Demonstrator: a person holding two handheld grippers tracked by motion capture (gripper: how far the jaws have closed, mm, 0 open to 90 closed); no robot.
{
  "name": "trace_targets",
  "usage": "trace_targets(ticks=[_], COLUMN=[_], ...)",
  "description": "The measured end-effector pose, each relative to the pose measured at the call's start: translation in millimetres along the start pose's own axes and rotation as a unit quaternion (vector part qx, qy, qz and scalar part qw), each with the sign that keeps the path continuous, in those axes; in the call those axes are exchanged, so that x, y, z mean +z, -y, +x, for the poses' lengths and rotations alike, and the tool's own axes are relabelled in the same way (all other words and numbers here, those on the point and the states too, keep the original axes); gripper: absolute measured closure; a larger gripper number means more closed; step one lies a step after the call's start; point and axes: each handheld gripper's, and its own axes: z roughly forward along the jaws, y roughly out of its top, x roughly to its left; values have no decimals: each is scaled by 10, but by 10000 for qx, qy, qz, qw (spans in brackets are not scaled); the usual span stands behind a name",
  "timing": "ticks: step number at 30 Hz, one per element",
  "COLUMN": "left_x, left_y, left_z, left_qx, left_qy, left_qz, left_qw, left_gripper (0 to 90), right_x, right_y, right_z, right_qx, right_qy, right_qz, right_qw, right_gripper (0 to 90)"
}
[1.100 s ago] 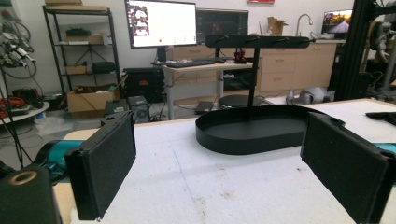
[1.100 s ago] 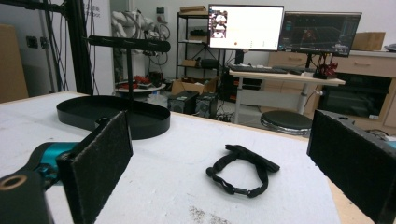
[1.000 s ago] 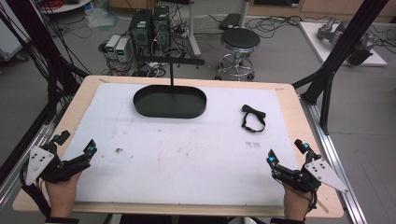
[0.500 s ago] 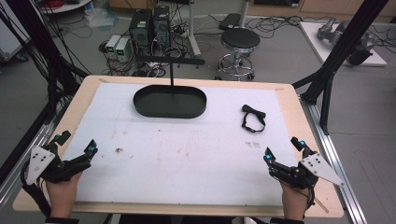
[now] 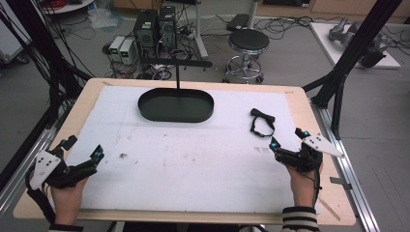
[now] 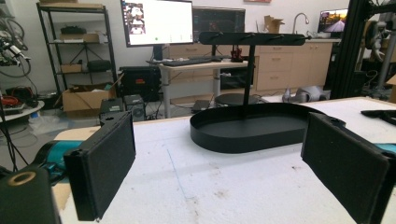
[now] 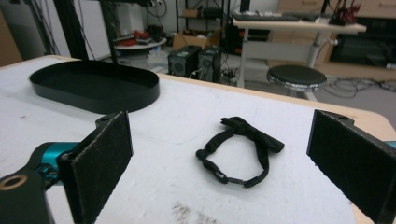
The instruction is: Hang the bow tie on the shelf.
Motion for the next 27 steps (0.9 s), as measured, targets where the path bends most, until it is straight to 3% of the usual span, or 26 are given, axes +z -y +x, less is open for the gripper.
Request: trace_targets(ticks=[5,7,10,13,18,20,23,27], left_x=[6,7,6,5,11,20,32,29], left_y=[0,6,16,17,28,42,64,80], left_z=[-10,-8,-6,-4,-2,-8,-17,-11], left_qx=[5,4,-9,1,-14,-10,11,4], left_qy=[7,8,-3,-10,-5,4,32,34], left_qz=[3,14,16,19,30,66,117,153], left_qw=[10000,10000,10000,10000,10000,10000,9999,9999], left_gripper=[105,105,105,105,105,105,105,104], right_x=[286,399,548,683,843,880,957,1087], right_y=[-75,-96,-81,-25,-25,-40,-50,-28], right_z=[-178,-226,-291,-377,-462,-491,-524,-533], right_qx=[319,296,276,563,620,714,912,909], right_qy=[60,130,133,176,270,298,309,288], right_qz=[514,681,965,1182,1456,1437,1551,1788], right_qw=[9982,9972,9949,9912,9870,9866,9832,9793], right_gripper=[60,60,168,169,197,233,254,292])
